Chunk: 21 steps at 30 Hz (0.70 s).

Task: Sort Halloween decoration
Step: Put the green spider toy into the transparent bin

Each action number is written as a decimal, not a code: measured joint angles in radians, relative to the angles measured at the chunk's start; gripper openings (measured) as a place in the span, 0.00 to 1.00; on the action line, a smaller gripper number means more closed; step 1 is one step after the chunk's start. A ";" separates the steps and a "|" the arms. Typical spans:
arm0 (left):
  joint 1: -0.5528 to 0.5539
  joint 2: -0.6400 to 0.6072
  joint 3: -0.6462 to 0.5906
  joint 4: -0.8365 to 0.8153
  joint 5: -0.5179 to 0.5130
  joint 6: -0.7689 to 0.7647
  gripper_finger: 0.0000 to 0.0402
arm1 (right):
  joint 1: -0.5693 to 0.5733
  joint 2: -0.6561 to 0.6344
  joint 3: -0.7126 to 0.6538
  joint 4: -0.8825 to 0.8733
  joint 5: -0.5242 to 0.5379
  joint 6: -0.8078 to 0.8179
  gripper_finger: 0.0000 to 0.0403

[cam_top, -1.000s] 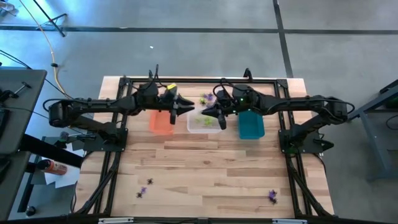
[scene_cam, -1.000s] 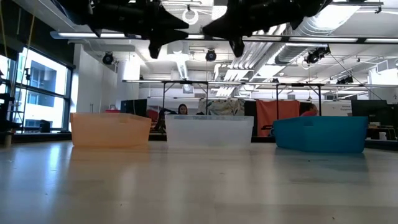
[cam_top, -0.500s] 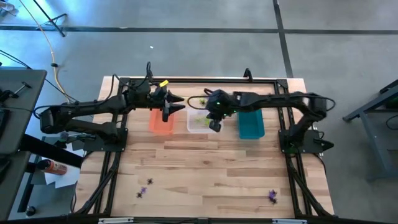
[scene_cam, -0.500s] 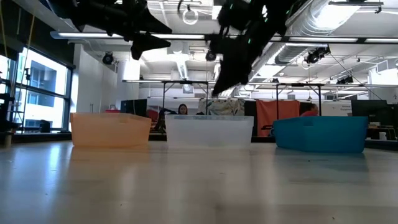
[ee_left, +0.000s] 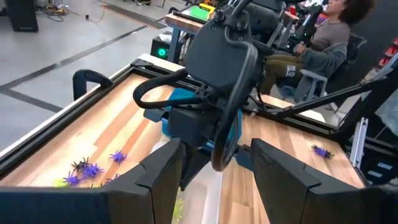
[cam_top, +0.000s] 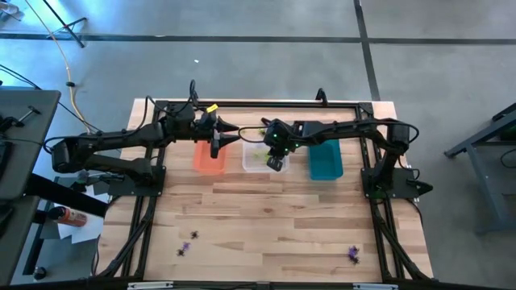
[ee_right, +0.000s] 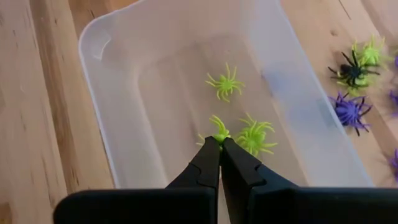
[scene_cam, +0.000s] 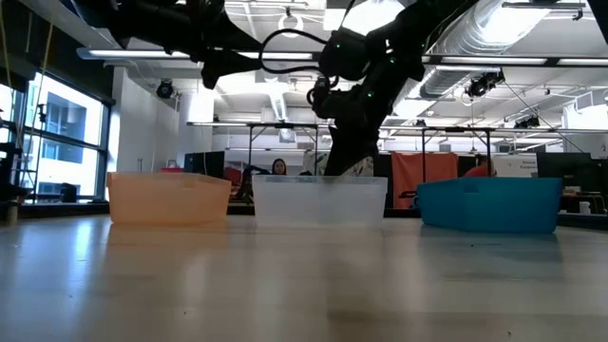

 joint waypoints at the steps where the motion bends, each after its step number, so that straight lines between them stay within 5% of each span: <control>1: 0.001 0.000 0.000 -0.002 0.000 0.013 0.44 | 0.000 0.000 0.000 0.000 0.000 0.005 0.00; 7: 0.021 0.000 0.000 -0.036 0.000 0.034 0.44 | 0.001 0.000 0.000 -0.004 -0.005 0.002 0.06; 21: 0.026 -0.010 0.000 -0.108 0.008 0.038 0.44 | -0.007 -0.003 0.032 -0.048 -0.079 0.025 0.44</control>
